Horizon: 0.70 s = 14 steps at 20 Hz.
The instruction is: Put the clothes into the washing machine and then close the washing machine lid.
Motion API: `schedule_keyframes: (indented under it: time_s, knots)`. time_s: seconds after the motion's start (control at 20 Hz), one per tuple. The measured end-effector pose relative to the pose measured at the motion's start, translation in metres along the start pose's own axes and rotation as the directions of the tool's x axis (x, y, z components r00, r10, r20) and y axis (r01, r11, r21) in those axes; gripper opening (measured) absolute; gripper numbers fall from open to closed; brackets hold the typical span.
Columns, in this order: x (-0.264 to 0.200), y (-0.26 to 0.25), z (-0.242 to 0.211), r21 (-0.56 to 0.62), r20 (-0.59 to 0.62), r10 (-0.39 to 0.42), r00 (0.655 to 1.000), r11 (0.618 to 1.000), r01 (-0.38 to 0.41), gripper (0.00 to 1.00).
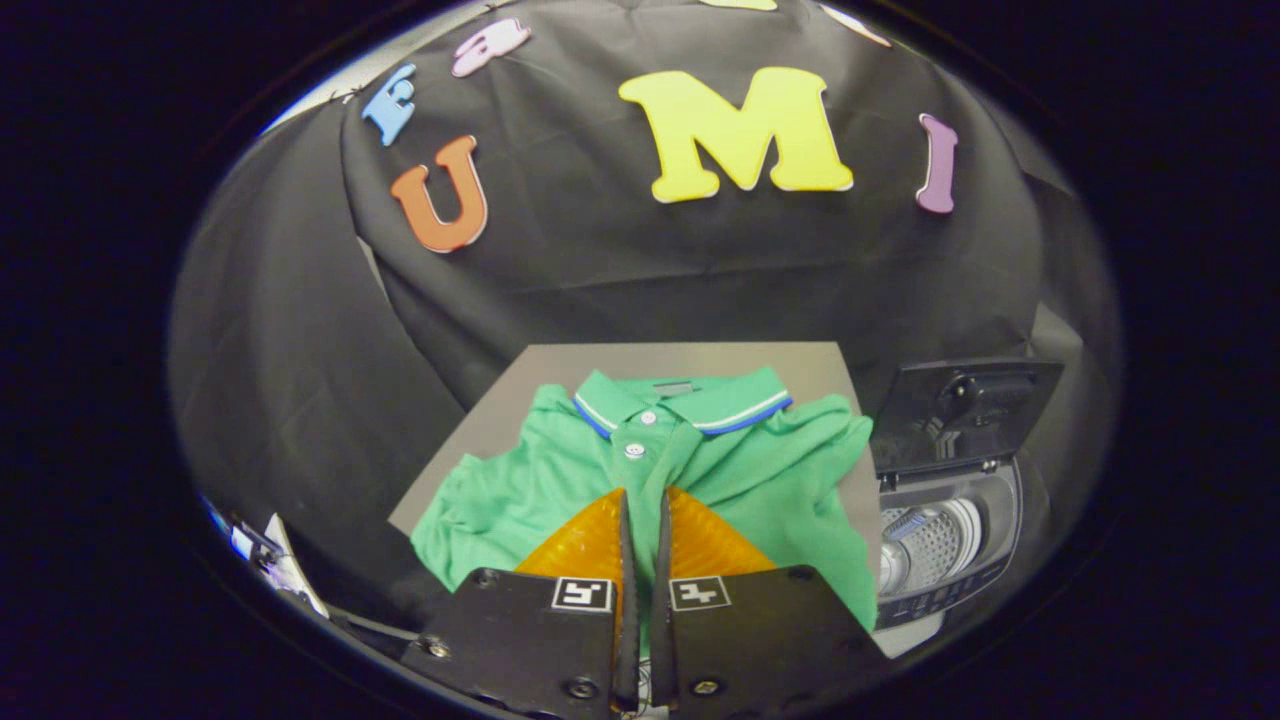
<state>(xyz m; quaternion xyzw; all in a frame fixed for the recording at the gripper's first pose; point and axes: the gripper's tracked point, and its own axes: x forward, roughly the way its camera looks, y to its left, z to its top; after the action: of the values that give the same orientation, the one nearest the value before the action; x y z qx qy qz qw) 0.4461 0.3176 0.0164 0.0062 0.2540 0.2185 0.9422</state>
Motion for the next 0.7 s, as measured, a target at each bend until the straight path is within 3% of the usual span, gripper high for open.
schedule_keyframes:
  time_s: [0.3,0.7]
  knots:
    - [-0.086,0.010,0.003,0.017,0.110,0.073,0.991,0.997,-0.075,0.08]
    - [-0.214,-0.026,0.010,0.037,0.271,0.004,0.963,0.999,-0.015,0.08]
